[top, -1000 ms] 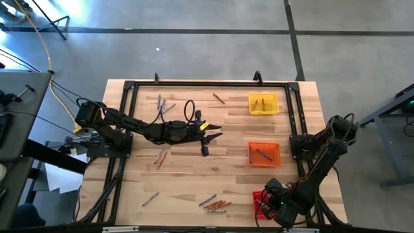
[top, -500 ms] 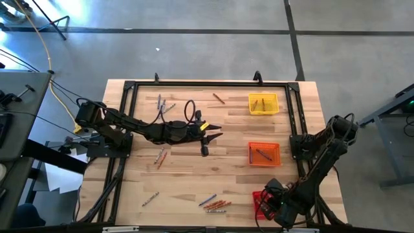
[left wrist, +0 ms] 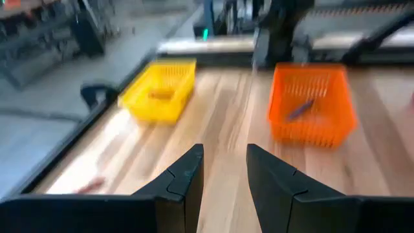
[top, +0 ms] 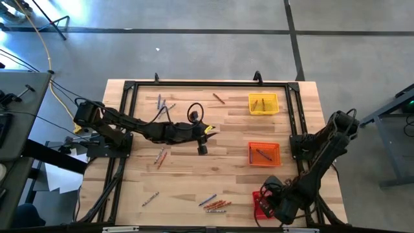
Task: Sort crayons
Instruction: Put the orange crayon into the yellow bin
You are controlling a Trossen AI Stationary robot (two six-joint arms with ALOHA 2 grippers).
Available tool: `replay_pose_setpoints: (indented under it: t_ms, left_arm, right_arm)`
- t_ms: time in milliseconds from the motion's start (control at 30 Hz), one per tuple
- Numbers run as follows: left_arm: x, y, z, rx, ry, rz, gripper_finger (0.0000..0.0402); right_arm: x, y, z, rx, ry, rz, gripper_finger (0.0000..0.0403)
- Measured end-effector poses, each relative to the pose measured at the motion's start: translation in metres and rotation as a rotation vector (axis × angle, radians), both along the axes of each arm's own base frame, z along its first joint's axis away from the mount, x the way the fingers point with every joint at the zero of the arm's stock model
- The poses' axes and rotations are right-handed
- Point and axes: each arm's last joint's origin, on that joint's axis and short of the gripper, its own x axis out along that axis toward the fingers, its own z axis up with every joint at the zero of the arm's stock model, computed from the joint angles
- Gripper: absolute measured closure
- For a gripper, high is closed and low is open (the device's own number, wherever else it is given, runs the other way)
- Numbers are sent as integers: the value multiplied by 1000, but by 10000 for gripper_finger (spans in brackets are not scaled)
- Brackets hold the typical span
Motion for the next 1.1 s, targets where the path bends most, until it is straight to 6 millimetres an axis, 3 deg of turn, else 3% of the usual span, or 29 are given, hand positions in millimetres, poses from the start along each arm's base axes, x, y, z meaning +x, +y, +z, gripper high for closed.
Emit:
replay_pose_setpoints:
  t_ms: [233,600,867,1100]
  left_arm:
    - [-2,3,-3,-4,42,11,298]
    - [-3,5,-5,-13,60,40,298]
    - [-4,4,-6,-31,59,68,298]
    - [-6,-8,-9,-20,95,43,298]
  right_arm:
    - [7,-34,26,-180,-187,-17,309]
    - [26,-103,34,-523,-41,17,309]
    - [75,-184,35,-620,32,165,309]
    - [110,-268,43,-611,-131,211,309]
